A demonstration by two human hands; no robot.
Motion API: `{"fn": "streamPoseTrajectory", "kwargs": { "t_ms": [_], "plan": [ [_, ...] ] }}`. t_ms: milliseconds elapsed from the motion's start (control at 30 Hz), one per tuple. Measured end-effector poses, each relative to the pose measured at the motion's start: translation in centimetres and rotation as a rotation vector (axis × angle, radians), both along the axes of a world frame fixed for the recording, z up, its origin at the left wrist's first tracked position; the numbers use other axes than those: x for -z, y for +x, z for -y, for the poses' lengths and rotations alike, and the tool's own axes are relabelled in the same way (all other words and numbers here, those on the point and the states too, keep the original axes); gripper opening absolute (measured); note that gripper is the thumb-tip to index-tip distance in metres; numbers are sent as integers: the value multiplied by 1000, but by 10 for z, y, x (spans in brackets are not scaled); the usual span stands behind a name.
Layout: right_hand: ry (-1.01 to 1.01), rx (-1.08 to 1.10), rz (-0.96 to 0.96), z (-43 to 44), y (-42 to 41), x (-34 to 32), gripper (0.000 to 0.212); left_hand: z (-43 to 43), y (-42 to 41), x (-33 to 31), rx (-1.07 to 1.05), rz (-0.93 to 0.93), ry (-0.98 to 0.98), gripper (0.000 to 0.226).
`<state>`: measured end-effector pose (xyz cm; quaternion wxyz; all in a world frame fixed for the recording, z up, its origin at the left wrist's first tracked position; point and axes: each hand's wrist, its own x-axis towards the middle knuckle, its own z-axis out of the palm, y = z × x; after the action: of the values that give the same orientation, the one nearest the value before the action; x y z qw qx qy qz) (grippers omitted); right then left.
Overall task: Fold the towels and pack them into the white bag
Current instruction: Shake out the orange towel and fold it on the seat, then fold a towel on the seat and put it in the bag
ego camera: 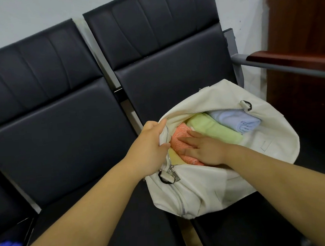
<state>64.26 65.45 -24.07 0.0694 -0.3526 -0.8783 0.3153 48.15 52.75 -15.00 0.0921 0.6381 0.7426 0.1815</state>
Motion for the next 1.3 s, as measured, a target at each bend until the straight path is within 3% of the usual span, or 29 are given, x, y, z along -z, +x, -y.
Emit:
{"fn": "streamPoseTrajectory", "kwargs": {
  "t_ms": [200,367,467,600,967,1067,1300],
  "plan": [
    [-97,198,-257,33,32,-36,57,12,3,-2,-5,119,28,63],
    [132,245,-356,107,38,-74,38,69,-15,2,-32,136,108,53],
    [362,159,-232,152,10,-80,48,128,-49,9,-96,79,60,57],
    [432,9,-116,206,-49,-73,62,219,-111,22,-243,-13,-93,61],
    [149,-437,132,358,-294,-31,65,456,-311,57,-720,-95,-168,71],
    [90,-506,142,387,-357,-20,61,501,-359,67,-900,-50,-166,78],
    [58,-547,40,438,-491,-2,47,563,-431,87,-1097,11,-84,93]
  ]
}}
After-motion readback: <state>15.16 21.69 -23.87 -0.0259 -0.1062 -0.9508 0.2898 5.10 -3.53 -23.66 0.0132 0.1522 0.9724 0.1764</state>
